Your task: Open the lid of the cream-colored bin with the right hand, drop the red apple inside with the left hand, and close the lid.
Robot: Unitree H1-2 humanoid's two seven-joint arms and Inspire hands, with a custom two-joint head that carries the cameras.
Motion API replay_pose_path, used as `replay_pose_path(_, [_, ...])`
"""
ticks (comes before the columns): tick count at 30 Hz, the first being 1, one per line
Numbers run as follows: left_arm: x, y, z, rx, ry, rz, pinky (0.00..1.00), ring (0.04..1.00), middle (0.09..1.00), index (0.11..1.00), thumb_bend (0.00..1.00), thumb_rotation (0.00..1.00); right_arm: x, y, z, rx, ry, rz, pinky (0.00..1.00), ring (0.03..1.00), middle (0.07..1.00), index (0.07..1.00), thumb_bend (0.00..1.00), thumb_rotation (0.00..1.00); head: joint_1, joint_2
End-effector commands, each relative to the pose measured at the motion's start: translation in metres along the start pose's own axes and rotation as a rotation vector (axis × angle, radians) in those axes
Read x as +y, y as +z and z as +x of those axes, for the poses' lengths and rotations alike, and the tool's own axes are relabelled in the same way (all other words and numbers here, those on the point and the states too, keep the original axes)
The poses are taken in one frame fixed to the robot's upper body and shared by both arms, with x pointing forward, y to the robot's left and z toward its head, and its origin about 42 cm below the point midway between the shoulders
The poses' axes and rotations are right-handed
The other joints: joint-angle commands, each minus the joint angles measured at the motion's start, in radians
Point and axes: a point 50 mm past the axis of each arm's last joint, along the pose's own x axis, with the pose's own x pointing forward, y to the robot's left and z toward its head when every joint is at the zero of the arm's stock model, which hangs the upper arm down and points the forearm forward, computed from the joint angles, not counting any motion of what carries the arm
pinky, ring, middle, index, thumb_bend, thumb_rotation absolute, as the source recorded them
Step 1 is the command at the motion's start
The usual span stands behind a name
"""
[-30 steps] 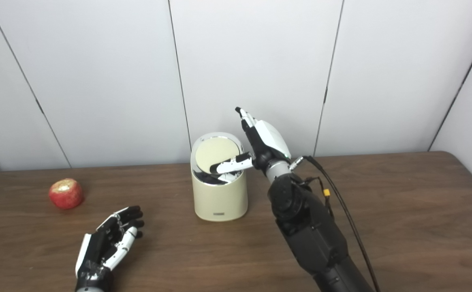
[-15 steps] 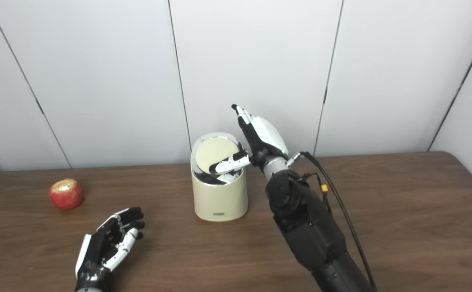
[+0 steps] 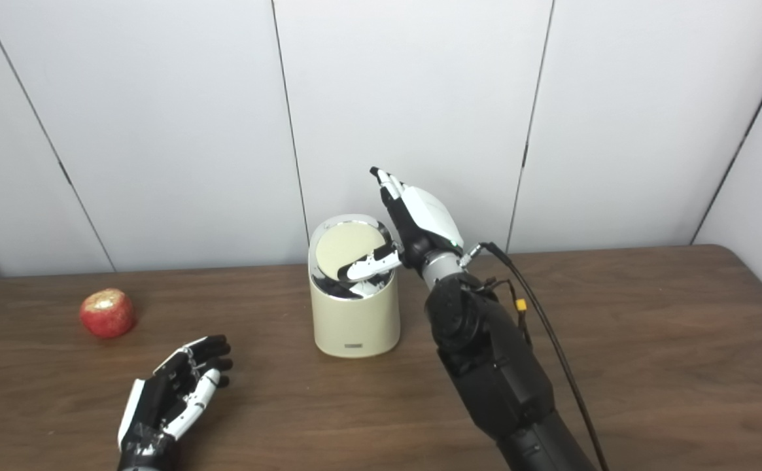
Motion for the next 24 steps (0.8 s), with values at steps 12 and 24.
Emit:
replay_pose_path(12, [0.003,0.016,0.003,-0.059,-0.002,-0.020,0.67,0.717,0.748,0.734,0.28,0.25,0.012,-0.024,-0.012,0.115,0.053,0.011,0.92,0.998,0.999,0.985,0.74,0.16,-0.001,0.008])
replay_pose_path(24, [0.003,0.013,0.006,-0.057,-0.004,-0.024,0.66,0.714,0.745,0.733,0.28,0.24,0.003,-0.018,-0.023,0.055,0.056,0.084,0.88,0.990,0.999,0.990,0.82,0.97,-0.005,-0.010])
